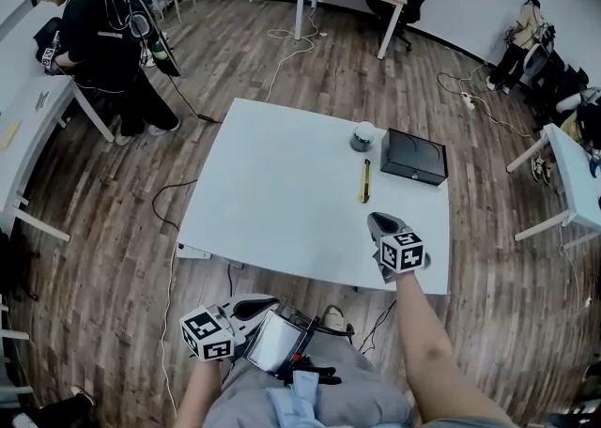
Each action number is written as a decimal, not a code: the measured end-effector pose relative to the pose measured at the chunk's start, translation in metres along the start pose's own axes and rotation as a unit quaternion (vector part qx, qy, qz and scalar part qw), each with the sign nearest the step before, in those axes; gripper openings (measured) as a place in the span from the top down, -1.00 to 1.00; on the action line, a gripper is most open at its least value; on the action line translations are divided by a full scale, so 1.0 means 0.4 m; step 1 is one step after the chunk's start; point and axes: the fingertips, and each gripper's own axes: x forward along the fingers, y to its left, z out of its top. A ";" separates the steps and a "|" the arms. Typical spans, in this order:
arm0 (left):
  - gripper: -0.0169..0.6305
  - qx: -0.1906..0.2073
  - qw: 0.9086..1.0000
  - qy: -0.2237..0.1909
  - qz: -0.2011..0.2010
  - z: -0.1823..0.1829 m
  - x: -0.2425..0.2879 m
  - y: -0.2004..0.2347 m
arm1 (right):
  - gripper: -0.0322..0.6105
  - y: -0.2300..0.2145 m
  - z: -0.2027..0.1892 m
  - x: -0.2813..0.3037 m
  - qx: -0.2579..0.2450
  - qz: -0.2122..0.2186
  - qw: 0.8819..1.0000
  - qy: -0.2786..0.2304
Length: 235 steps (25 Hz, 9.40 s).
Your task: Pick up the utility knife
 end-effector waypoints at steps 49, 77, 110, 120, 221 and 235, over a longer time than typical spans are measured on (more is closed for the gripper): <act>0.89 -0.068 0.997 0.025 0.035 -0.072 0.000 0.110 | 0.79 -0.166 -0.055 0.249 0.023 -0.075 0.995 0.057; 0.89 -0.090 0.994 0.044 0.039 -0.107 -0.023 0.133 | 0.27 -0.230 -0.062 0.328 0.055 -0.120 0.988 0.082; 0.89 -0.124 0.991 0.041 0.037 -0.131 -0.022 0.127 | 0.29 -0.298 -0.103 0.374 0.093 -0.152 0.977 0.118; 0.89 -0.120 0.992 0.038 0.031 -0.122 -0.009 0.125 | 0.45 -0.275 -0.117 0.364 0.040 -0.089 0.985 0.140; 0.89 -0.019 0.990 0.079 -0.115 -0.055 0.131 -0.014 | 0.49 0.255 0.069 -0.209 0.069 0.127 0.977 -0.156; 0.89 -0.013 0.990 0.080 -0.119 -0.060 0.137 -0.039 | 0.49 0.285 0.063 -0.271 0.079 0.146 0.973 -0.163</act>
